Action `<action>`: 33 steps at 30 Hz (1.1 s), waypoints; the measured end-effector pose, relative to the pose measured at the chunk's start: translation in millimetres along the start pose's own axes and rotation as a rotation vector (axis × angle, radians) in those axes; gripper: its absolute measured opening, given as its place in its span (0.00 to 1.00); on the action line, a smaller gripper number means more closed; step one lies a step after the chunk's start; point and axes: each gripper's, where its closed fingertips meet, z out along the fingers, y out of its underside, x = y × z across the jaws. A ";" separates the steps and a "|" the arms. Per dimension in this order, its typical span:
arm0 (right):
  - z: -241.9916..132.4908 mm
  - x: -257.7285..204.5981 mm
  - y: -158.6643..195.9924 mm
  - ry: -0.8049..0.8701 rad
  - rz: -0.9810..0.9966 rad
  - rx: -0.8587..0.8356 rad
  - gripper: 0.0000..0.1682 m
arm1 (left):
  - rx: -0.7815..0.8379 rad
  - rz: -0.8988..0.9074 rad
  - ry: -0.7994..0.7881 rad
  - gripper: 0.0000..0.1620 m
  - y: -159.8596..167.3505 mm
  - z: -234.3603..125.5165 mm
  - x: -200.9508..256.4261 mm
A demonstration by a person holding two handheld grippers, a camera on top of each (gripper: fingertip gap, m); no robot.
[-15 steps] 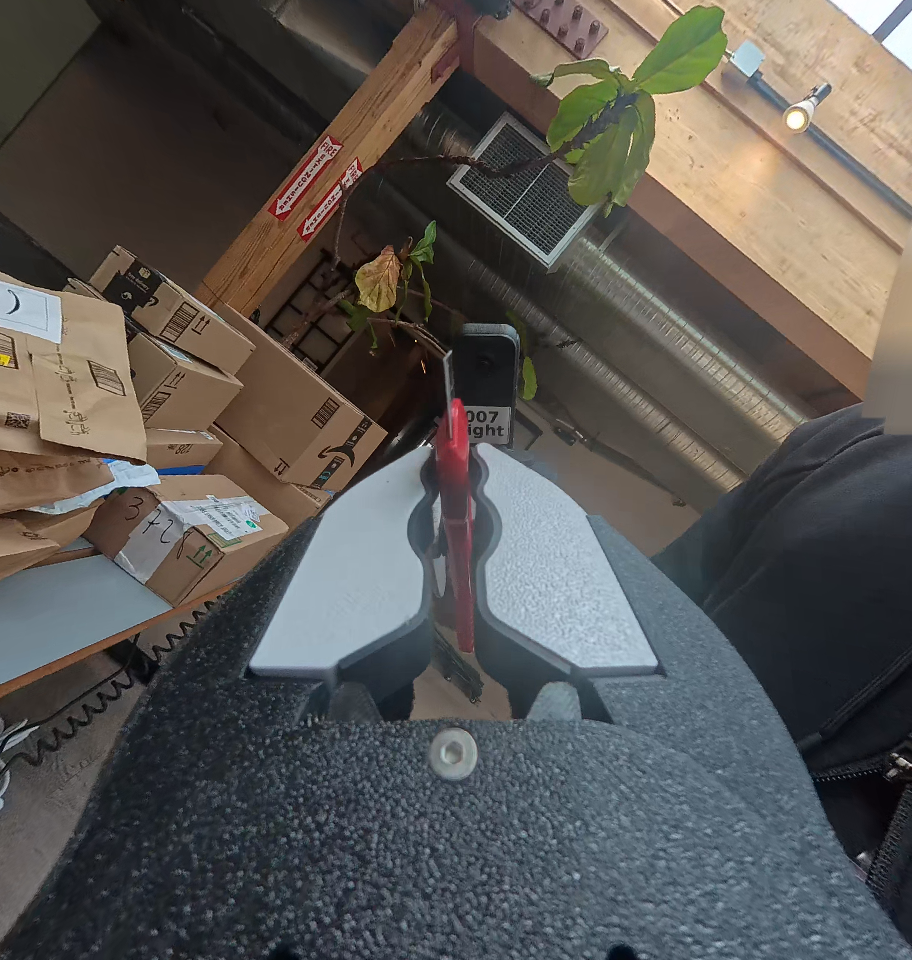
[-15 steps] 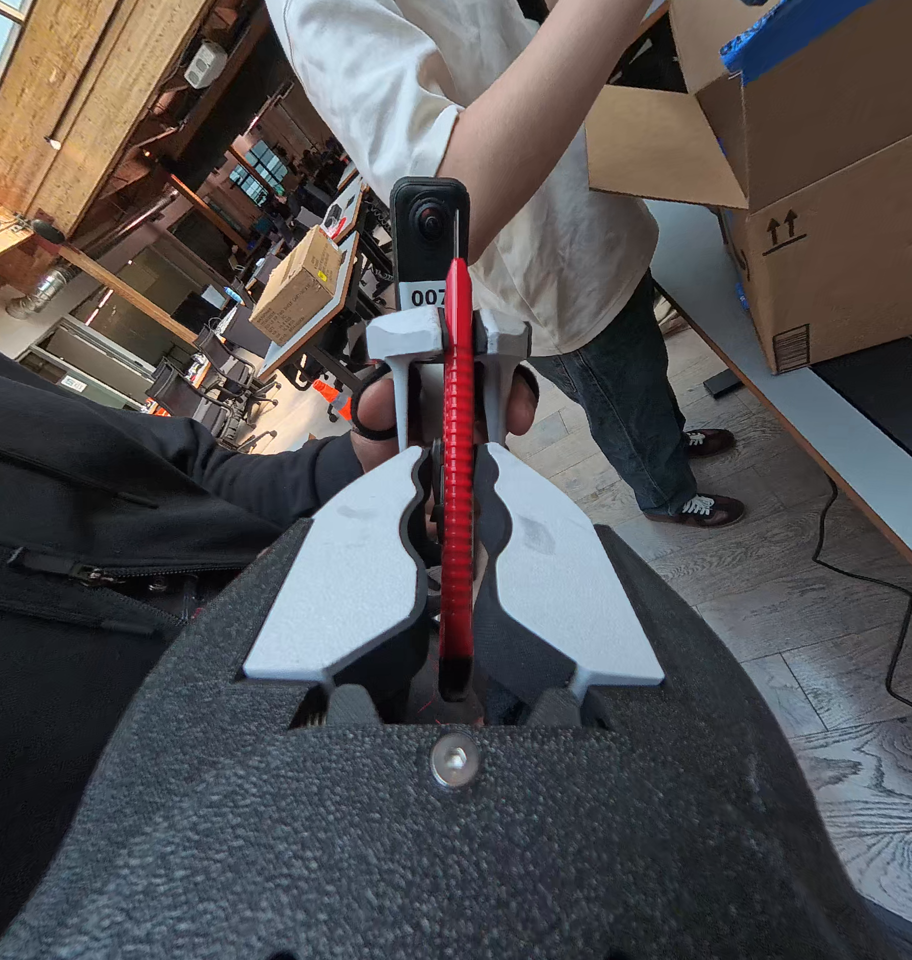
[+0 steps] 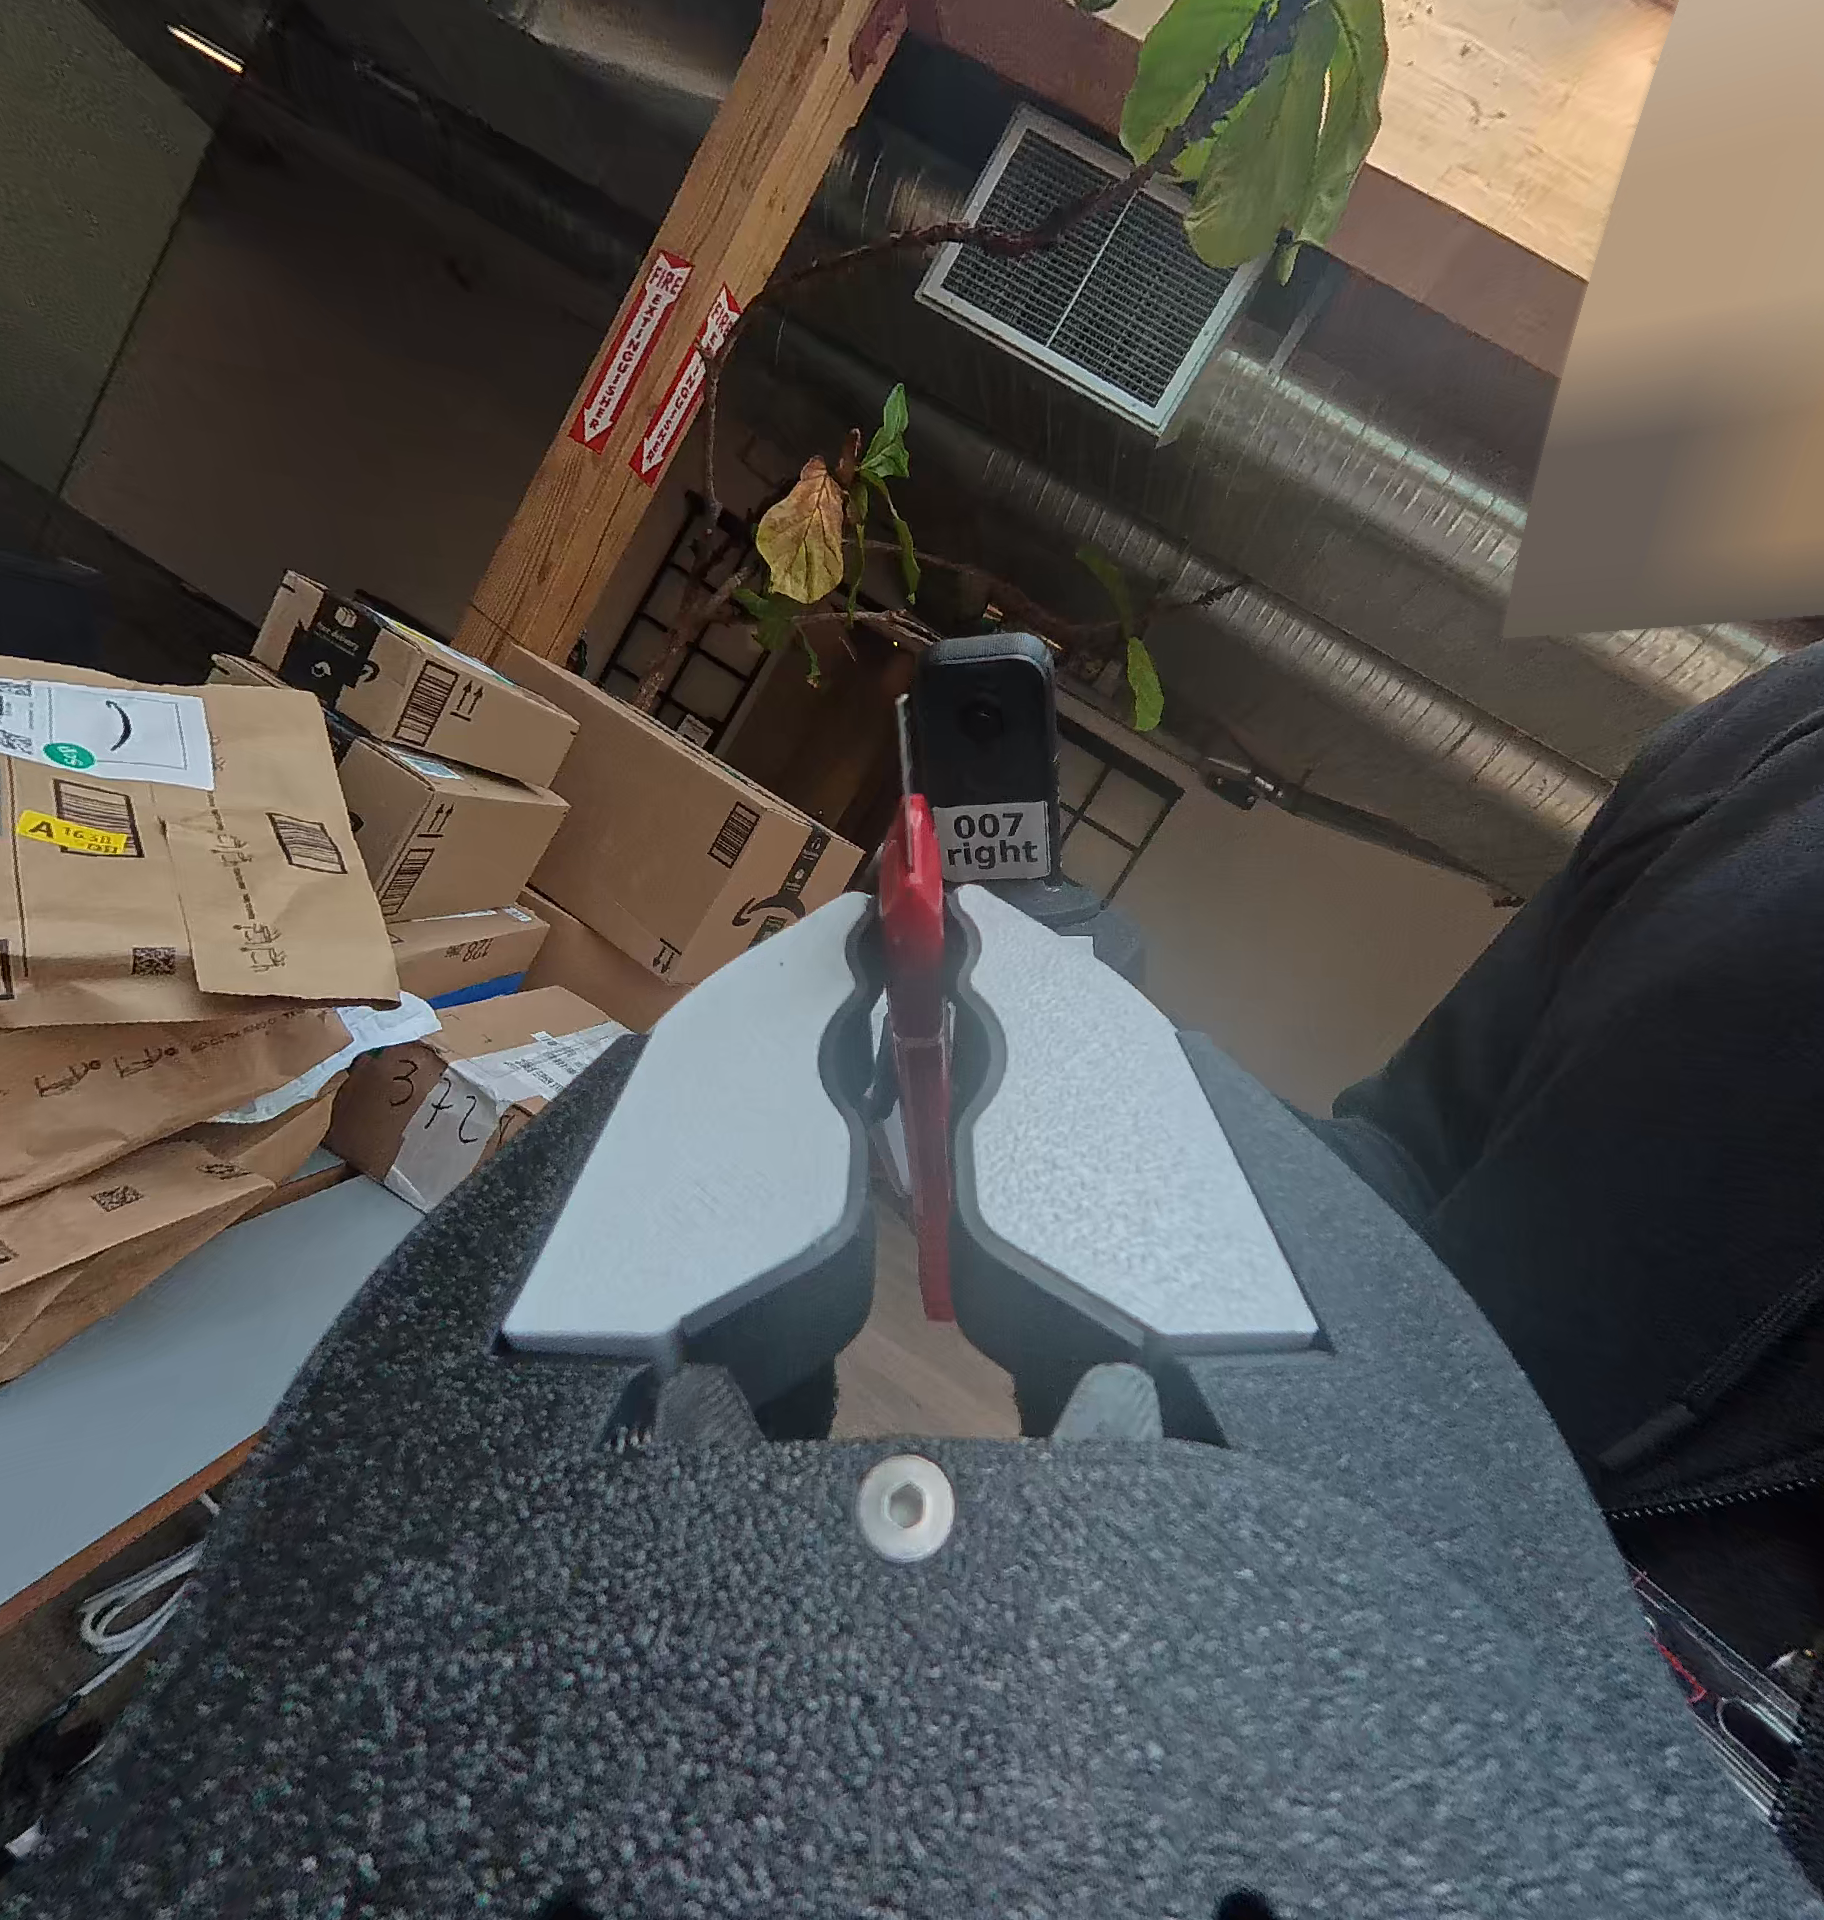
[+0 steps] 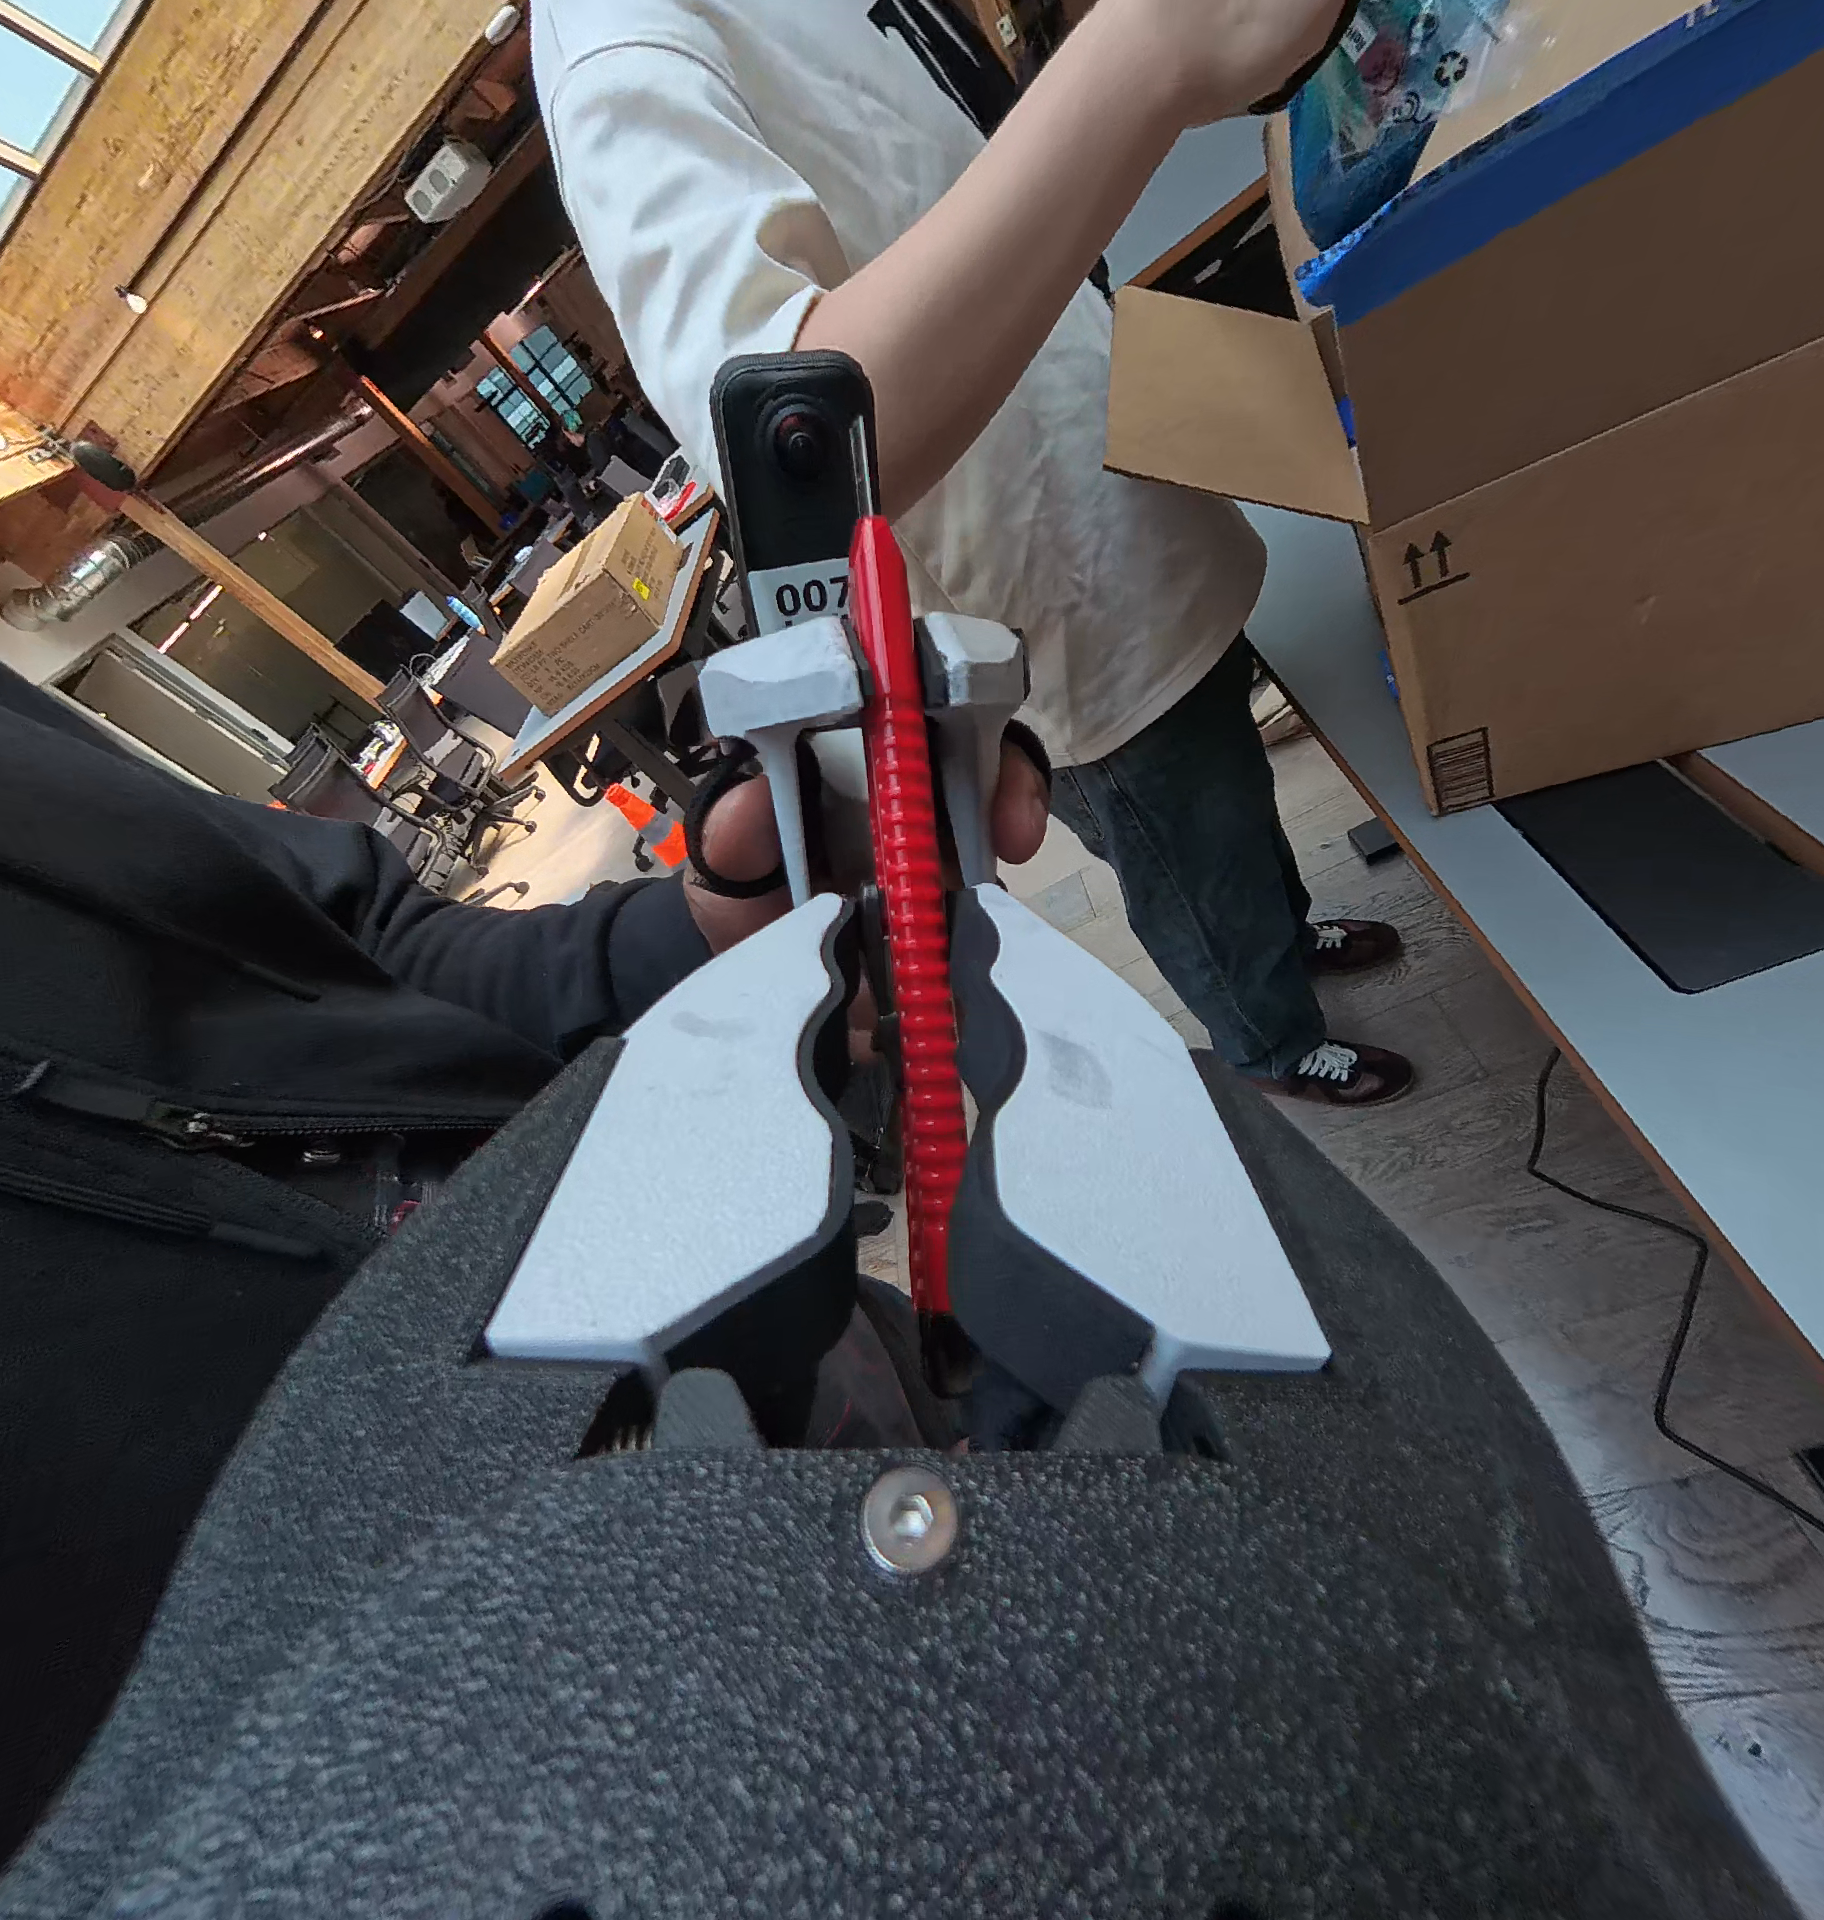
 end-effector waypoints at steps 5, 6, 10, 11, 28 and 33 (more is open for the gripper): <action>-3.6 4.8 -2.9 -0.011 0.010 0.018 0.10 | 0.006 -0.013 -0.002 0.06 -1.8 5.2 -5.4; -3.8 5.5 -3.1 -0.019 0.018 0.015 0.10 | 0.006 -0.016 -0.002 0.06 -2.0 5.9 -6.0; -4.0 8.6 -3.7 -0.041 0.042 0.002 0.10 | 0.015 -0.042 -0.011 0.06 -2.6 6.2 -9.4; -4.5 9.5 -3.1 -0.043 0.047 -0.006 0.10 | 0.015 -0.053 -0.013 0.06 -2.4 7.0 -10.1; -8.2 9.7 4.9 -0.050 0.078 -0.053 0.10 | 0.007 -0.112 -0.036 0.06 5.0 7.8 -11.3; -5.6 10.7 8.2 -0.018 0.081 -0.061 0.10 | -0.025 -0.069 -0.050 0.06 10.4 3.7 -12.1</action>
